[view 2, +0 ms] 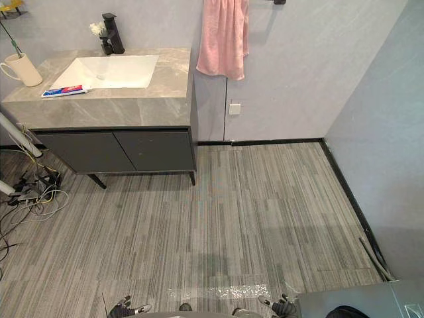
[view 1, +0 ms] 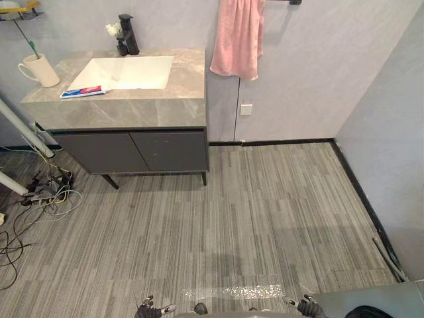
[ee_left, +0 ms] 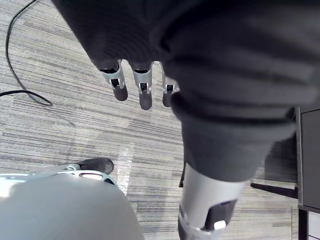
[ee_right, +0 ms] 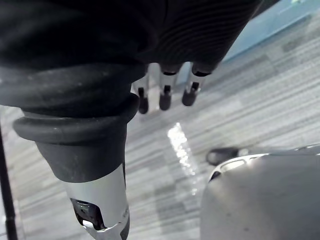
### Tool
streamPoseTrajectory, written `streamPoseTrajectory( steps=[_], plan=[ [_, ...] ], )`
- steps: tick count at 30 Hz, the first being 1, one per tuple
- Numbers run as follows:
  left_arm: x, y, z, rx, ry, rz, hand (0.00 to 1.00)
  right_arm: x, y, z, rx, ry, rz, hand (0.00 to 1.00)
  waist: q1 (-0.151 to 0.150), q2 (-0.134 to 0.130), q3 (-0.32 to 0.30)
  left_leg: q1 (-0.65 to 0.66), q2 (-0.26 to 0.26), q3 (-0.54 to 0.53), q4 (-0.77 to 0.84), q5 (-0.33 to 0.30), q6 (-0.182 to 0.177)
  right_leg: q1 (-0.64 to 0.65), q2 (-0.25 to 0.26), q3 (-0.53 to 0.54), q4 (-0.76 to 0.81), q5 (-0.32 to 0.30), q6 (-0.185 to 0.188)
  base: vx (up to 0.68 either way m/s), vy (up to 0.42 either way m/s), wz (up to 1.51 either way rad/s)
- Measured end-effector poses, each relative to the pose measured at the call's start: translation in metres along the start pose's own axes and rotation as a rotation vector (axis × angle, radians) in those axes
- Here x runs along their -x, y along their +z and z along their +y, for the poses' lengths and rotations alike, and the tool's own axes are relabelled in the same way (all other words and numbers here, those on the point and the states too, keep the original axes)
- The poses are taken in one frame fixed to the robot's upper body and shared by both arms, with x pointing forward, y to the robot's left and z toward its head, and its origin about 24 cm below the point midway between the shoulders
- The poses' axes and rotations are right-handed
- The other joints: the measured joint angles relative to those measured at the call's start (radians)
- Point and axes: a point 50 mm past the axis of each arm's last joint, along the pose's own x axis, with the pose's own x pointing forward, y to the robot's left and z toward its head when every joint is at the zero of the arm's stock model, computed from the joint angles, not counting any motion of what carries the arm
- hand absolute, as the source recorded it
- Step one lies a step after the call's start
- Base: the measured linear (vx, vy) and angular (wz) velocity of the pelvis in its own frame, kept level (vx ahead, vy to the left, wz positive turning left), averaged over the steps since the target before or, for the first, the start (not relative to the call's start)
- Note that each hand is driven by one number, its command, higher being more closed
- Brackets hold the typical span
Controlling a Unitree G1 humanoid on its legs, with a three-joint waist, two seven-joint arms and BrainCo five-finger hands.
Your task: Organize washtable
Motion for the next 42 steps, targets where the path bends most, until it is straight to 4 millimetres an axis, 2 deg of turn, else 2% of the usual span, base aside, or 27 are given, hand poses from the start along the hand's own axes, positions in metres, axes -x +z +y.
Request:
streamPoseTrajectory(
  steps=[12,16,19,22,42],
  plan=[
    [-0.001,0.004,0.001,-0.014,-0.003,-0.016,0.00,-0.002,0.008,0.010,-0.004,0.024,-0.028,0.00,-0.015,-0.010,0.017,0.008,0.011,0.012,-0.001,0.001,-0.001,0.032,0.015,-0.016,-0.034,0.007,-0.007,-0.01,-0.004,0.02],
    [-0.002,0.005,0.001,-0.016,-0.002,-0.010,0.00,-0.002,0.013,0.027,-0.009,0.065,-0.037,0.00,-0.019,-0.009,0.018,0.010,0.012,0.033,-0.001,0.005,-0.008,0.036,0.015,-0.017,-0.035,0.006,-0.006,0.00,-0.006,-0.01],
    [-0.002,0.005,0.001,-0.016,-0.002,-0.010,0.00,-0.003,0.014,0.031,0.001,0.077,-0.035,0.00,-0.018,-0.009,0.019,0.011,0.012,0.035,-0.001,0.005,-0.008,0.038,0.015,-0.019,-0.035,0.006,-0.005,0.00,0.000,0.00],
    [-0.002,0.005,0.001,-0.016,-0.002,-0.010,0.00,-0.003,0.015,0.033,0.000,0.080,-0.037,0.00,-0.019,-0.009,0.020,0.011,0.013,0.039,-0.001,0.005,-0.008,0.038,0.014,-0.018,-0.035,0.007,0.009,-0.02,-0.003,-0.01],
    [-0.002,0.005,0.001,-0.019,-0.003,-0.009,0.00,-0.003,0.016,0.034,0.016,0.085,-0.041,0.00,-0.020,-0.008,0.020,0.013,0.011,0.040,-0.001,0.006,-0.008,0.046,0.013,-0.035,-0.042,0.009,0.008,-0.01,-0.002,0.01]
  ],
)
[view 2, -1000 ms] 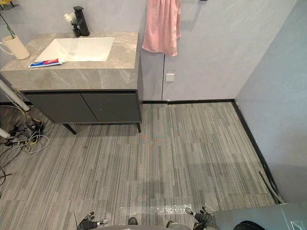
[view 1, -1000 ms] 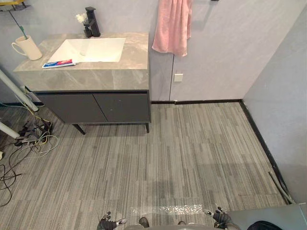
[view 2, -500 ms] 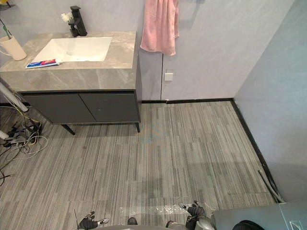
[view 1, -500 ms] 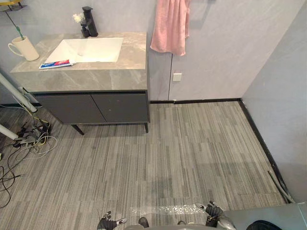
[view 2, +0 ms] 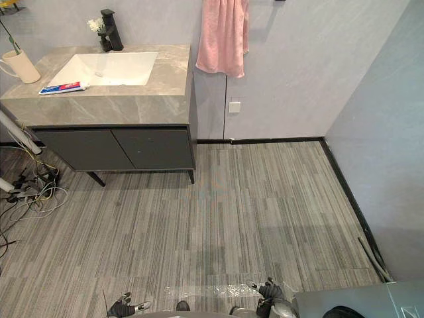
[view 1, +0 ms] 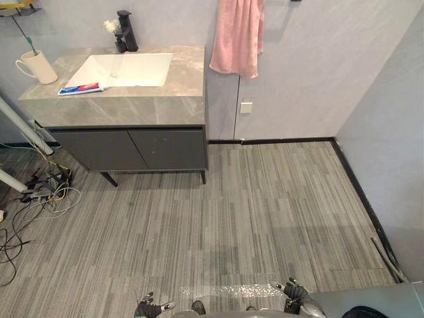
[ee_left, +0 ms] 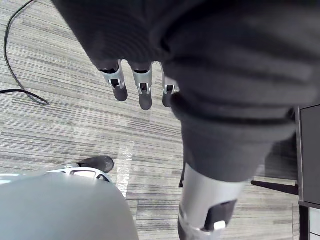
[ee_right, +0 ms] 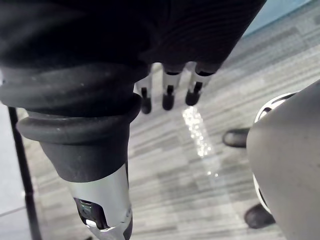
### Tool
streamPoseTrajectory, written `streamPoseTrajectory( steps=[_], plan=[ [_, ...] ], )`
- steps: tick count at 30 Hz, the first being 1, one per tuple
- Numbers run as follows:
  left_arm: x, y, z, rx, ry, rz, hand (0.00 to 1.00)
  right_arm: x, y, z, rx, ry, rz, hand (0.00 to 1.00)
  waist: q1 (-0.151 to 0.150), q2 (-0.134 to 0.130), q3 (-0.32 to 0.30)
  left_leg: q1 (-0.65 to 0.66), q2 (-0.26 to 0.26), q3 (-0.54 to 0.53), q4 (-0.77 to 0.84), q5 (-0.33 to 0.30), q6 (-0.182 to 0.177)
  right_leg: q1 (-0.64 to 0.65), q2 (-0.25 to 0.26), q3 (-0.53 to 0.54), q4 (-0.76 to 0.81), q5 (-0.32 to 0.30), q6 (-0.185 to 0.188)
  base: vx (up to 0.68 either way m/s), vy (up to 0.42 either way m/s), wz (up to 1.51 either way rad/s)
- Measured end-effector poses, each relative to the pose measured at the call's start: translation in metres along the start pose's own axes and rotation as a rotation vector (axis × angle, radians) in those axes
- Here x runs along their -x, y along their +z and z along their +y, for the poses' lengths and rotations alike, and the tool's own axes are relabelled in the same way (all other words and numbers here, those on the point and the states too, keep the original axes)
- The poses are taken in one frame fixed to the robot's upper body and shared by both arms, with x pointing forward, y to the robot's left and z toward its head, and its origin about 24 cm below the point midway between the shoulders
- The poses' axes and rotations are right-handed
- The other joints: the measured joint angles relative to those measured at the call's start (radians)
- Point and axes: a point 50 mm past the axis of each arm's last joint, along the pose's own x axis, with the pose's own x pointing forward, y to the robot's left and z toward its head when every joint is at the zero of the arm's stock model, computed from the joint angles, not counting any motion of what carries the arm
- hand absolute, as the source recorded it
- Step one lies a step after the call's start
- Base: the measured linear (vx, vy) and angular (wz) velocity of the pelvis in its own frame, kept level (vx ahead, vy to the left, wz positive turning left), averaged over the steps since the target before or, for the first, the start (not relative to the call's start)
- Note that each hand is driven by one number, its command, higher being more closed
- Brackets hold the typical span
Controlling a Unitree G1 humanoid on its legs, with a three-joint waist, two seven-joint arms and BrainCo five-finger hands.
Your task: Organize washtable
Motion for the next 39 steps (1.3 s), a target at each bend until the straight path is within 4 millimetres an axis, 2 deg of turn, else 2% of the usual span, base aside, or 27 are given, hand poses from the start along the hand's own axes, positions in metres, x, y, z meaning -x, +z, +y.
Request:
streamPoseTrajectory(
  steps=[8,16,18,20,22,23,25,27,28,29,31,32,33,34,35,36,37,38,39],
  plan=[
    [0.000,0.000,0.000,-0.006,-0.002,-0.001,0.00,0.000,0.000,0.000,0.000,0.000,0.001,0.00,0.000,0.000,0.000,-0.003,0.000,0.000,0.000,0.000,0.000,-0.003,0.000,-0.003,-0.004,0.001,-0.002,0.00,0.000,0.00],
    [-0.003,0.006,0.000,0.008,-0.002,-0.006,0.00,-0.001,0.003,0.000,-0.014,0.000,-0.005,0.00,0.000,0.000,0.002,-0.048,0.000,0.033,0.000,-0.001,0.001,-0.055,0.005,0.032,-0.022,0.019,-0.025,0.00,-0.008,-0.12],
    [-0.004,0.011,-0.002,0.009,-0.007,-0.018,0.00,-0.001,0.004,-0.002,-0.032,-0.008,-0.007,0.00,0.000,0.007,0.012,-0.050,0.000,0.042,0.000,-0.011,0.016,-0.067,0.003,0.038,-0.010,0.014,-0.018,0.04,-0.003,-0.14],
    [-0.005,0.015,-0.007,0.013,-0.017,-0.028,0.00,-0.002,0.011,-0.005,-0.051,-0.020,-0.025,0.00,-0.001,0.022,0.021,-0.056,0.002,0.058,0.000,-0.025,0.033,-0.127,-0.012,0.048,0.102,-0.036,0.004,0.04,0.041,-0.24],
    [-0.007,0.024,-0.015,0.016,-0.036,-0.051,0.00,-0.003,0.019,-0.009,-0.070,-0.028,-0.055,0.00,-0.004,0.040,0.044,-0.052,0.002,0.066,0.000,-0.041,0.055,-0.234,-0.049,0.027,0.321,-0.085,0.022,0.07,0.087,-0.27],
    [-0.009,0.031,-0.019,0.015,-0.047,-0.069,0.00,-0.003,0.026,-0.014,-0.093,-0.042,-0.077,0.00,-0.009,0.042,0.063,-0.038,0.004,0.067,0.001,-0.050,0.065,-0.301,-0.084,-0.016,0.452,-0.121,0.014,0.05,0.084,-0.17],
    [-0.011,0.039,-0.022,0.034,-0.052,-0.086,0.00,-0.004,0.026,-0.012,-0.137,-0.041,-0.079,0.00,-0.013,0.043,0.081,-0.016,0.013,0.071,0.001,-0.070,0.050,-0.344,-0.109,-0.060,0.453,-0.134,0.010,0.10,0.057,-0.15],
    [-0.011,0.043,-0.027,0.047,-0.060,-0.095,0.00,-0.004,0.028,-0.012,-0.168,-0.041,-0.084,0.00,-0.026,0.041,0.085,0.003,0.050,0.077,0.002,-0.091,0.027,-0.397,-0.106,-0.092,0.406,-0.126,0.008,0.23,0.001,-0.14],
    [-0.012,0.046,-0.028,0.057,-0.058,-0.101,0.00,-0.004,0.030,-0.010,-0.184,-0.037,-0.094,0.00,-0.034,0.039,0.086,0.022,0.080,0.084,0.003,-0.111,-0.002,-0.443,-0.108,-0.112,0.339,-0.072,0.006,0.30,-0.038,-0.10],
    [-0.012,0.048,-0.028,0.059,-0.055,-0.104,0.00,-0.004,0.031,-0.010,-0.189,-0.036,-0.097,0.00,-0.033,0.036,0.087,0.031,0.087,0.089,0.004,-0.119,-0.015,-0.459,-0.111,-0.118,0.319,-0.050,0.006,0.39,-0.073,-0.14],
    [-0.013,0.051,-0.032,0.071,-0.056,-0.111,0.00,-0.002,0.031,-0.009,-0.197,-0.031,-0.112,0.00,-0.034,0.010,0.089,0.077,0.095,0.095,0.021,-0.161,-0.073,-0.508,-0.131,-0.081,0.277,0.033,0.005,0.40,-0.139,0.00],
    [-0.013,0.051,-0.033,0.076,-0.059,-0.112,0.00,-0.002,0.031,-0.009,-0.199,-0.031,-0.114,0.00,-0.034,0.008,0.089,0.085,0.101,0.094,0.037,-0.178,-0.087,-0.520,-0.129,-0.064,0.285,0.038,-0.004,0.50,-0.246,0.27],
    [-0.012,0.049,-0.033,0.087,-0.057,-0.108,0.00,-0.001,0.033,-0.012,-0.204,-0.030,-0.127,0.00,-0.044,0.029,0.088,0.090,0.141,0.096,0.082,-0.207,-0.110,-0.528,-0.120,-0.048,0.357,0.061,-0.043,0.45,-0.234,0.38],
    [-0.012,0.048,-0.037,0.097,-0.064,-0.105,0.00,-0.001,0.037,-0.013,-0.197,-0.032,-0.138,0.00,-0.048,0.035,0.085,0.083,0.168,0.090,0.143,-0.224,-0.129,-0.526,-0.113,-0.053,0.390,0.059,-0.050,0.60,-0.328,0.38],
    [-0.012,0.051,-0.035,0.139,-0.057,-0.113,0.00,-0.003,0.043,-0.011,-0.177,-0.025,-0.151,0.00,-0.045,0.045,0.090,-0.008,0.247,0.093,0.374,-0.238,-0.141,-0.512,-0.092,-0.066,0.427,0.018,-0.084,0.61,-0.381,0.20],
    [-0.012,0.054,-0.038,0.184,-0.061,-0.121,0.00,-0.003,0.048,-0.011,-0.160,-0.021,-0.165,0.00,-0.034,0.061,0.099,-0.113,0.330,0.099,0.640,-0.182,-0.065,-0.470,-0.065,-0.084,0.414,-0.011,-0.110,0.61,-0.411,0.00],
    [-0.011,0.054,-0.042,0.205,-0.071,-0.121,0.00,-0.003,0.049,-0.012,-0.153,-0.021,-0.169,0.00,-0.026,0.077,0.105,-0.149,0.371,0.097,0.755,-0.153,-0.022,-0.436,-0.044,-0.085,0.391,-0.019,-0.121,0.88,-0.540,-0.37],
    [-0.010,0.055,-0.045,0.269,-0.073,-0.132,0.00,-0.003,0.051,-0.019,-0.143,-0.039,-0.168,0.00,-0.010,0.093,0.122,-0.193,0.436,0.096,1.005,-0.158,-0.025,-0.302,0.013,-0.063,0.306,-0.029,-0.135,0.77,-0.417,-0.45],
    [-0.010,0.056,-0.045,0.287,-0.070,-0.134,0.00,-0.003,0.049,-0.018,-0.144,-0.038,-0.162,0.00,-0.005,0.086,0.127,-0.194,0.435,0.096,1.056,-0.159,-0.025,-0.248,0.023,-0.054,0.279,-0.029,-0.136,0.77,-0.390,-0.50]
  ],
)
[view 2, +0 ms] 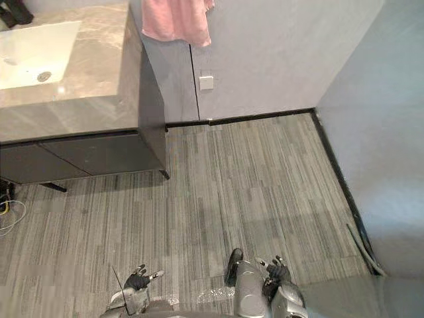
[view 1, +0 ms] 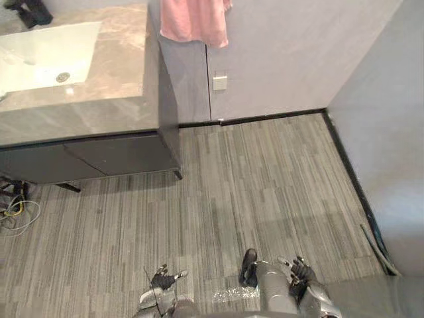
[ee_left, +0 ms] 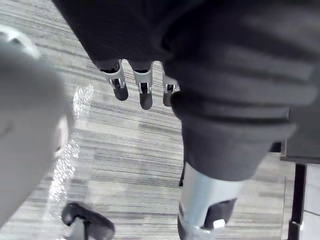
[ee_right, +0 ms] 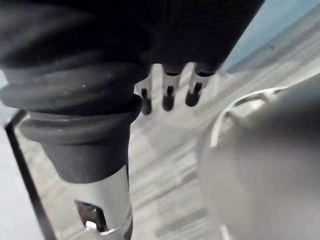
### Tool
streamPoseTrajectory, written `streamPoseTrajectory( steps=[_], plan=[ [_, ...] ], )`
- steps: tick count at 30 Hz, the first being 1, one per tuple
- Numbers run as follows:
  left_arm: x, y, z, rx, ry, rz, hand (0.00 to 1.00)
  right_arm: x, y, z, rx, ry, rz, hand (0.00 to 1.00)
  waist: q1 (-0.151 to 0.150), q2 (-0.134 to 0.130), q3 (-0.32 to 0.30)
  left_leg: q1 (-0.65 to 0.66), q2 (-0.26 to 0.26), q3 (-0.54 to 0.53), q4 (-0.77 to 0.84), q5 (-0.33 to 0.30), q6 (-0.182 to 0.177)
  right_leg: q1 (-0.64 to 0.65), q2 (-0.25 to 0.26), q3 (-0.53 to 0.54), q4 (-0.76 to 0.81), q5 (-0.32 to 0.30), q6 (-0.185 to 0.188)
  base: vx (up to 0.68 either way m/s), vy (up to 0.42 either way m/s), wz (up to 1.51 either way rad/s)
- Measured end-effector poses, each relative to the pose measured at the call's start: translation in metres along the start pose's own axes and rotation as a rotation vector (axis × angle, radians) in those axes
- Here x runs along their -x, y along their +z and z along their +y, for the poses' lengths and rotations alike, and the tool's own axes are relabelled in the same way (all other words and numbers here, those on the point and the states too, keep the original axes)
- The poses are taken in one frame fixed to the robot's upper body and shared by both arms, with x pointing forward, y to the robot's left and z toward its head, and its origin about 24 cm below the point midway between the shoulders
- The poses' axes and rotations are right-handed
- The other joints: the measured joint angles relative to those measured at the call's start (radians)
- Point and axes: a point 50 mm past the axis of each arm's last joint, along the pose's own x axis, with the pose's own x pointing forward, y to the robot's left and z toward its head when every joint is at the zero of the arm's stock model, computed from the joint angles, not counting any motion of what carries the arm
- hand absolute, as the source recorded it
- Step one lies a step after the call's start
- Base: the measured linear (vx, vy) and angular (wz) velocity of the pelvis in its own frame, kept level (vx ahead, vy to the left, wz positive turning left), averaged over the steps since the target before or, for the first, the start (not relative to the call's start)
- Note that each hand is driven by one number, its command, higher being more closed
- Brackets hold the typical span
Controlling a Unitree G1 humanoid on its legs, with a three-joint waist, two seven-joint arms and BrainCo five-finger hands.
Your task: Organize washtable
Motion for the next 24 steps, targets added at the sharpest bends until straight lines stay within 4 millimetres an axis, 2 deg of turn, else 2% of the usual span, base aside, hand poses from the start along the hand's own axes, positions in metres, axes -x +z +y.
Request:
streamPoseTrajectory(
  steps=[2,3,4,5,7,8,9,10,11,12,13,14,15,16,17,18,19,20,21,22,23,24],
  plan=[
    [0.000,0.001,0.001,0.021,0.003,-0.007,0.00,0.000,-0.003,-0.002,0.001,-0.006,0.011,0.00,0.000,-0.009,0.005,-0.014,-0.021,0.004,0.068,-0.006,0.008,0.108,0.011,0.035,-0.057,-0.002,-0.002,0.41,-0.174,-0.28],
    [0.000,0.004,0.001,0.053,0.009,-0.028,0.00,-0.001,-0.003,-0.003,0.004,-0.012,0.017,0.00,0.004,-0.022,0.004,-0.060,-0.057,0.005,0.072,-0.016,0.024,0.166,0.012,0.069,-0.097,-0.010,-0.009,0.54,-0.157,-0.39],
    [0.000,0.008,0.003,0.078,0.017,-0.045,0.00,-0.002,-0.001,-0.001,0.004,-0.011,0.014,0.00,0.009,-0.029,0.006,-0.110,-0.083,0.005,0.051,-0.017,0.024,0.196,0.013,0.092,-0.126,-0.015,-0.008,0.60,-0.119,-0.63],
    [0.000,0.013,0.006,0.111,0.031,-0.071,0.00,-0.003,0.003,0.002,-0.002,-0.007,0.008,0.00,0.021,-0.034,0.010,-0.179,-0.111,0.017,-0.001,-0.026,0.015,0.224,0.012,0.125,-0.156,-0.021,-0.005,0.57,-0.043,-0.81],
    [0.000,0.018,0.012,0.133,0.053,-0.091,0.00,-0.004,0.002,0.004,-0.013,-0.010,0.016,0.00,0.038,-0.049,0.019,-0.264,-0.184,0.035,-0.190,-0.041,0.021,0.287,-0.006,0.151,-0.196,-0.027,0.005,0.43,0.020,-0.73],
    [0.000,0.018,0.014,0.140,0.058,-0.094,0.00,-0.003,0.000,0.003,-0.023,-0.015,0.021,0.00,0.039,-0.057,0.023,-0.271,-0.214,0.036,-0.269,-0.038,0.019,0.313,-0.018,0.151,-0.202,-0.035,0.020,0.40,0.070,-0.49],
    [0.000,0.016,0.016,0.151,0.065,-0.086,0.00,-0.002,-0.005,0.000,-0.027,-0.023,0.036,0.00,0.043,-0.062,0.024,-0.279,-0.271,0.047,-0.459,-0.010,0.023,0.363,-0.032,0.154,-0.218,-0.055,0.053,0.63,0.166,-0.60],
    [0.003,0.008,0.015,0.159,0.066,-0.064,0.00,0.002,-0.014,-0.009,-0.013,-0.043,0.057,0.00,0.054,-0.038,0.007,-0.283,-0.301,0.059,-0.698,0.084,0.062,0.408,-0.022,0.160,-0.239,-0.083,0.100,0.65,0.200,-0.67],
    [0.003,0.004,0.015,0.163,0.068,-0.053,0.00,0.003,-0.018,-0.014,-0.004,-0.054,0.067,0.00,0.064,-0.026,0.000,-0.295,-0.303,0.051,-0.743,0.145,0.107,0.425,-0.013,0.165,-0.245,-0.099,0.126,0.57,0.214,-0.75],
    [0.004,0.000,0.016,0.169,0.073,-0.040,0.00,0.004,-0.021,-0.016,0.003,-0.059,0.078,0.00,0.075,-0.028,-0.010,-0.296,-0.308,0.031,-0.730,0.249,0.181,0.436,-0.016,0.173,-0.247,-0.116,0.153,0.49,0.200,-0.36],
    [0.002,0.007,0.024,0.185,0.098,-0.055,0.00,0.006,-0.029,-0.007,0.003,-0.040,0.104,0.00,0.065,-0.081,-0.031,-0.299,-0.351,0.043,-0.730,0.230,0.199,0.435,-0.067,0.153,-0.242,-0.105,0.181,0.61,0.240,-0.06],
    [0.002,0.009,0.027,0.182,0.103,-0.062,0.00,0.008,-0.036,-0.006,0.004,-0.038,0.124,0.00,0.055,-0.101,-0.044,-0.297,-0.384,0.032,-0.736,0.212,0.221,0.398,-0.096,0.167,-0.177,-0.071,0.195,0.59,0.247,0.23],
    [0.002,0.008,0.028,0.187,0.107,-0.060,0.00,0.009,-0.039,-0.006,0.004,-0.038,0.132,0.00,0.058,-0.108,-0.049,-0.286,-0.394,0.040,-0.732,0.199,0.224,0.373,-0.112,0.187,-0.119,-0.061,0.201,0.71,0.349,0.19],
    [0.004,0.002,0.034,0.210,0.133,-0.043,0.00,0.011,-0.044,-0.007,-0.022,-0.048,0.146,0.00,0.059,-0.118,-0.053,-0.225,-0.416,0.043,-0.716,0.133,0.218,0.310,-0.153,0.222,0.115,-0.018,0.243,0.61,0.326,0.10],
    [0.005,-0.002,0.035,0.212,0.139,-0.027,0.00,0.011,-0.045,-0.007,-0.028,-0.050,0.148,0.00,0.057,-0.118,-0.053,-0.201,-0.421,0.039,-0.708,0.109,0.217,0.284,-0.167,0.230,0.201,0.006,0.269,0.71,0.355,0.12],
    [0.006,-0.008,0.036,0.209,0.146,0.002,0.00,0.012,-0.046,-0.008,-0.031,-0.052,0.149,0.00,0.057,-0.117,-0.053,-0.146,-0.435,0.025,-0.699,0.062,0.210,0.216,-0.185,0.265,0.417,0.019,0.297,0.45,0.197,0.17],
    [0.006,-0.011,0.037,0.207,0.148,0.012,0.00,0.012,-0.046,-0.008,-0.031,-0.051,0.148,0.00,0.054,-0.114,-0.053,-0.103,-0.445,0.015,-0.700,0.038,0.208,0.170,-0.192,0.276,0.545,0.001,0.315,0.50,0.190,0.33],
    [0.007,-0.013,0.037,0.198,0.149,0.019,0.00,0.013,-0.047,-0.009,-0.031,-0.052,0.149,0.00,0.046,-0.111,-0.054,-0.048,-0.460,-0.001,-0.717,0.014,0.204,0.113,-0.212,0.255,0.664,-0.031,0.302,0.46,0.146,0.42],
    [0.009,-0.018,0.039,0.198,0.156,0.029,0.00,0.012,-0.045,-0.009,-0.038,-0.054,0.140,0.00,0.036,-0.103,-0.060,0.021,-0.476,-0.020,-0.755,0.000,0.195,0.033,-0.254,0.184,0.731,-0.092,0.227,0.44,0.128,0.42],
    [0.010,-0.020,0.040,0.197,0.157,0.034,0.00,0.012,-0.042,-0.009,-0.041,-0.052,0.126,0.00,0.031,-0.095,-0.062,0.049,-0.477,-0.028,-0.773,-0.001,0.193,0.003,-0.266,0.149,0.729,-0.118,0.201,0.49,0.086,0.53],
    [0.010,-0.022,0.035,0.202,0.146,0.041,0.00,0.011,-0.036,-0.010,-0.052,-0.056,0.098,0.00,0.014,-0.074,-0.057,0.103,-0.472,-0.057,-0.800,-0.004,0.186,-0.055,-0.271,0.091,0.647,-0.171,0.184,0.38,0.028,0.65],
    [0.010,-0.022,0.032,0.199,0.138,0.041,0.00,0.010,-0.034,-0.012,-0.056,-0.060,0.090,0.00,0.003,-0.062,-0.057,0.130,-0.470,-0.081,-0.816,-0.004,0.185,-0.094,-0.267,0.069,0.548,-0.180,0.180,0.44,-0.033,0.69]
  ],
)
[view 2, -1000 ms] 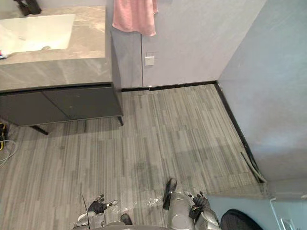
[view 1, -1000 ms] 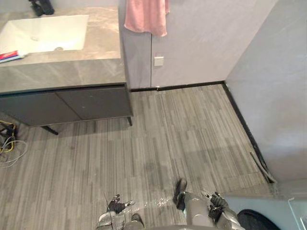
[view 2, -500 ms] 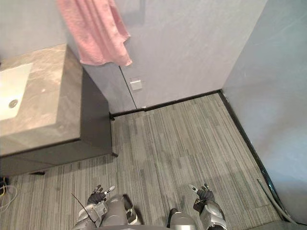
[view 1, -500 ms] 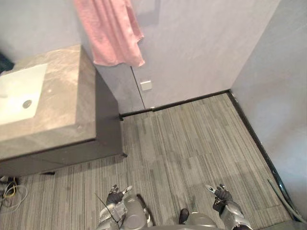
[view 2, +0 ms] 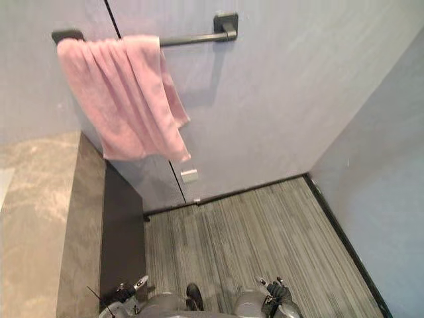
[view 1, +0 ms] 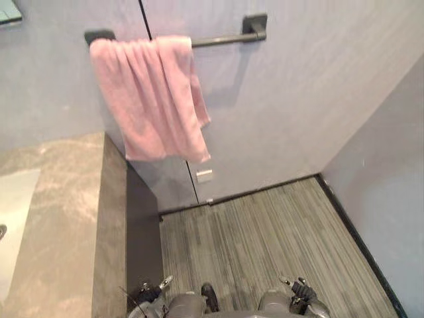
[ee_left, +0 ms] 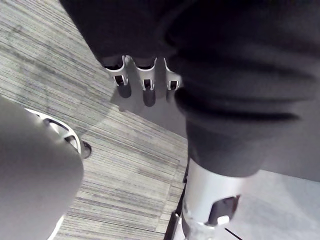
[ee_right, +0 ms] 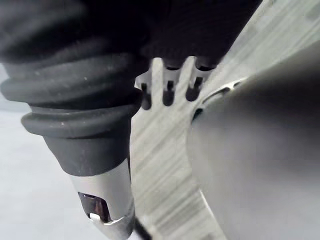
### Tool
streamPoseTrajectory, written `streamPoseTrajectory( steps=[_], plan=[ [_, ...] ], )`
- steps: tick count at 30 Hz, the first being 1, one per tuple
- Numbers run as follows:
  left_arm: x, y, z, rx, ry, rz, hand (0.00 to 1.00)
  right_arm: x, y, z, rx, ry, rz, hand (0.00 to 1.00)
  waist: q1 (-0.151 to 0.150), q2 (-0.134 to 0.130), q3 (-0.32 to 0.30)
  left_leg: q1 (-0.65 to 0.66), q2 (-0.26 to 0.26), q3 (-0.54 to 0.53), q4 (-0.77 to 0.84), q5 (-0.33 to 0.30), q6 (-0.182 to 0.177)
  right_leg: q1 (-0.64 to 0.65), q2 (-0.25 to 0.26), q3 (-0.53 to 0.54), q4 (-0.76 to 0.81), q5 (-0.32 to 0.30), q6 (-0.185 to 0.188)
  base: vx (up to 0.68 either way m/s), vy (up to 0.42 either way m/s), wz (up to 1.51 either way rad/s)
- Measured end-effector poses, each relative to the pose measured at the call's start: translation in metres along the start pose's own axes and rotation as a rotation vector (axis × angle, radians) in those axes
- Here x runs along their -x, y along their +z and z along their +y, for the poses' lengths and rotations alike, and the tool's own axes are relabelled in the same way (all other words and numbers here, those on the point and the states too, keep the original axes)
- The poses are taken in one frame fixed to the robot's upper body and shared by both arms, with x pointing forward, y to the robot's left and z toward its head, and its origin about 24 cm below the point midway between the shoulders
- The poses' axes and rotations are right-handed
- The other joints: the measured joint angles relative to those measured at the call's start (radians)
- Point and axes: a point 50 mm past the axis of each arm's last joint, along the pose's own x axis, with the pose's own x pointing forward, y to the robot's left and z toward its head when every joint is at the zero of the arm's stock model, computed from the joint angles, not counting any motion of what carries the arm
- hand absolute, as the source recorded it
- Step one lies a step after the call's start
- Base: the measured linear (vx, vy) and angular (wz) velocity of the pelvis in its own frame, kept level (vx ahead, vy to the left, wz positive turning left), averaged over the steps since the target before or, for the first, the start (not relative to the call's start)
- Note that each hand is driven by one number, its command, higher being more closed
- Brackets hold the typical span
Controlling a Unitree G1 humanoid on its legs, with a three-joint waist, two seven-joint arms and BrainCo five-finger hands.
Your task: Organize washtable
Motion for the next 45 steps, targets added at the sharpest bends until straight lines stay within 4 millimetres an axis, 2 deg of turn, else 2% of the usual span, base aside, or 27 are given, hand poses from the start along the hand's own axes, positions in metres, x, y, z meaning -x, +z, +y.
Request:
streamPoseTrajectory(
  steps=[1,2,3,5,6,7,8,9,10,12,13,14,17,18,19,20,23,25,27,30,35,38,40,42,43,45],
  plan=[
    [0.000,0.000,-0.002,-0.007,-0.006,-0.002,0.00,0.000,0.001,-0.001,-0.002,-0.002,-0.005,0.00,-0.003,0.001,-0.001,0.013,0.003,-0.013,-0.010,-0.002,-0.006,-0.018,0.006,-0.003,-0.073,0.001,0.000,0.28,-0.089,0.60],
    [-0.001,0.002,-0.004,-0.017,-0.016,-0.005,0.00,0.000,0.002,-0.003,-0.015,-0.007,-0.009,0.00,-0.002,0.005,-0.002,0.027,0.012,-0.028,-0.020,-0.010,-0.027,-0.038,0.022,0.003,-0.223,0.021,-0.001,0.39,-0.189,0.63],
    [-0.001,0.002,-0.005,-0.018,-0.019,-0.006,0.00,0.000,0.001,-0.003,-0.017,-0.010,-0.006,0.00,0.001,0.002,-0.004,0.037,0.026,-0.049,-0.025,-0.028,-0.056,-0.049,0.050,0.016,-0.486,0.116,-0.003,0.32,-0.196,0.63],
    [0.000,0.000,-0.004,-0.019,-0.014,0.000,0.00,0.000,-0.002,-0.006,-0.032,-0.021,0.006,0.00,0.000,-0.005,-0.007,0.063,0.040,-0.074,-0.023,-0.050,-0.092,-0.050,0.072,0.076,-0.620,0.249,0.000,0.39,-0.269,0.47],
    [0.000,-0.002,-0.001,-0.020,-0.006,0.006,0.00,0.001,-0.004,-0.009,-0.036,-0.032,0.013,0.00,0.000,-0.011,-0.012,0.080,0.053,-0.095,-0.021,-0.067,-0.118,-0.036,0.092,0.122,-0.632,0.335,-0.007,0.45,-0.344,0.47],
    [0.001,-0.007,-0.001,-0.015,-0.001,0.022,0.00,0.001,-0.002,-0.013,-0.029,-0.040,0.010,0.00,0.003,0.015,-0.019,0.085,0.089,-0.114,-0.013,-0.078,-0.140,-0.040,0.125,0.127,-0.593,0.335,-0.033,0.54,-0.412,0.47],
    [0.002,-0.011,-0.004,-0.007,-0.007,0.031,0.00,0.000,0.000,-0.015,-0.028,-0.043,0.005,0.00,0.002,0.032,-0.019,0.083,0.107,-0.116,0.009,-0.074,-0.150,-0.043,0.133,0.108,-0.562,0.300,-0.045,0.35,-0.263,0.53],
    [0.002,-0.011,-0.004,0.018,0.002,0.028,0.00,0.000,0.000,-0.016,-0.039,-0.051,0.005,0.00,0.000,0.037,-0.017,0.051,0.135,-0.117,0.104,-0.070,-0.156,-0.031,0.133,0.080,-0.522,0.270,-0.061,0.49,-0.424,0.66],
    [0.003,-0.011,-0.002,0.057,0.020,0.027,0.00,0.002,-0.003,-0.019,-0.046,-0.060,0.010,0.00,-0.001,0.038,-0.015,-0.013,0.182,-0.119,0.298,-0.058,-0.172,0.024,0.138,0.034,-0.511,0.235,-0.078,0.39,-0.363,0.72],
    [0.003,-0.011,-0.002,0.072,0.023,0.024,0.00,0.003,-0.006,-0.021,-0.037,-0.060,0.011,0.00,0.010,0.035,-0.010,-0.098,0.252,-0.109,0.527,-0.028,-0.188,0.123,0.158,-0.016,-0.552,0.209,-0.096,0.37,-0.328,0.60],
    [0.002,-0.010,-0.001,0.074,0.023,0.018,0.00,0.003,-0.004,-0.021,-0.040,-0.059,0.006,0.00,0.015,0.029,-0.009,-0.114,0.264,-0.069,0.541,-0.030,-0.185,0.190,0.160,-0.035,-0.602,0.209,-0.097,0.28,-0.227,0.40],
    [0.002,-0.009,-0.001,0.074,0.023,0.015,0.00,0.003,-0.004,-0.021,-0.041,-0.059,0.002,0.00,0.017,0.027,-0.009,-0.114,0.263,-0.050,0.519,-0.030,-0.185,0.208,0.157,-0.041,-0.621,0.209,-0.097,0.23,-0.182,0.25],
    [0.002,-0.008,-0.002,0.079,0.019,0.009,0.00,0.002,0.004,-0.017,-0.081,-0.051,-0.029,0.00,0.027,0.028,-0.009,-0.131,0.257,-0.003,0.264,-0.017,-0.191,0.240,0.156,-0.045,-0.665,0.209,-0.090,0.16,-0.053,0.01],
    [0.002,-0.009,-0.003,0.084,0.019,0.013,0.00,0.002,0.005,-0.018,-0.094,-0.058,-0.029,0.00,0.027,0.033,-0.012,-0.133,0.245,0.001,0.151,0.048,-0.191,0.241,0.162,-0.043,-0.671,0.210,-0.081,0.14,0.046,-0.06],
    [0.003,-0.011,-0.003,0.087,0.020,0.018,0.00,0.002,0.005,-0.020,-0.105,-0.067,-0.029,0.00,0.027,0.038,-0.015,-0.134,0.241,0.000,0.102,0.126,-0.185,0.241,0.169,-0.040,-0.672,0.209,-0.073,0.24,0.134,-0.10],
    [0.004,-0.015,-0.003,0.091,0.022,0.031,0.00,0.002,0.004,-0.025,-0.129,-0.094,-0.027,0.00,0.025,0.056,-0.025,-0.117,0.241,0.011,0.048,0.175,-0.183,0.243,0.185,-0.028,-0.681,0.210,-0.059,0.20,0.129,-0.08],
    [0.003,-0.011,0.006,0.079,0.040,0.024,0.00,0.006,-0.014,-0.021,-0.158,-0.099,0.022,0.00,0.030,0.003,-0.038,-0.055,0.190,0.028,-0.076,0.188,-0.184,0.262,0.167,-0.016,-0.729,0.227,-0.031,0.13,0.116,-0.07],
    [0.004,-0.013,0.009,0.077,0.049,0.032,0.00,0.009,-0.025,-0.022,-0.177,-0.114,0.059,0.00,0.027,-0.010,-0.046,-0.008,0.159,0.036,-0.144,0.208,-0.178,0.281,0.152,-0.015,-0.751,0.233,-0.022,0.05,0.086,0.00],
    [0.004,-0.014,0.010,0.079,0.051,0.038,0.00,0.011,-0.032,-0.025,-0.187,-0.125,0.078,0.00,0.027,0.000,-0.057,0.019,0.139,0.040,-0.182,0.219,-0.173,0.293,0.141,-0.013,-0.757,0.232,-0.017,0.02,0.063,0.00],
    [0.006,-0.020,0.011,0.077,0.052,0.051,0.00,0.011,-0.030,-0.028,-0.183,-0.131,0.071,0.00,0.024,0.018,-0.066,0.032,0.131,0.038,-0.221,0.235,-0.174,0.291,0.141,-0.014,-0.757,0.232,-0.016,0.00,0.012,0.00],
    [0.007,-0.021,0.009,0.076,0.051,0.051,0.00,0.010,-0.029,-0.028,-0.161,-0.126,0.069,0.00,0.028,0.026,-0.070,0.037,0.135,0.027,-0.233,0.240,-0.174,0.294,0.147,-0.021,-0.756,0.229,-0.013,-0.01,-0.016,0.03],
    [0.009,-0.002,-0.001,0.036,0.001,-0.053,0.00,0.010,-0.027,-0.023,-0.117,-0.104,0.063,0.00,0.029,0.022,-0.071,0.031,0.134,0.023,-0.238,0.240,-0.174,0.290,0.147,-0.023,-0.756,0.229,-0.012,0.00,0.000,0.02],
    [0.011,0.021,-0.009,0.042,-0.038,-0.164,0.00,0.009,-0.026,-0.020,-0.100,-0.089,0.057,0.00,0.029,0.019,-0.071,0.025,0.134,0.017,-0.239,0.240,-0.174,0.286,0.147,-0.026,-0.756,0.227,-0.012,0.01,-0.001,0.06],
    [0.020,0.061,-0.016,0.072,-0.086,-0.358,0.00,0.009,-0.023,-0.015,-0.085,-0.072,0.044,0.00,0.030,0.017,-0.072,0.024,0.134,0.016,-0.239,0.239,-0.174,0.286,0.147,-0.026,-0.757,0.226,-0.011,0.00,0.000,0.00],
    [0.023,0.072,-0.017,0.077,-0.097,-0.407,0.00,0.009,-0.022,-0.015,-0.078,-0.070,0.040,0.00,0.030,0.017,-0.072,0.024,0.134,0.016,-0.239,0.239,-0.174,0.285,0.147,-0.026,-0.757,0.226,-0.011,0.00,0.000,0.00],
    [0.035,0.106,-0.020,0.100,-0.128,-0.569,0.00,0.009,-0.019,-0.015,-0.073,-0.068,0.028,0.00,0.030,0.018,-0.073,0.022,0.133,0.017,-0.239,0.239,-0.174,0.284,0.147,-0.026,-0.758,0.226,-0.011,0.03,0.001,-0.01]
  ],
)
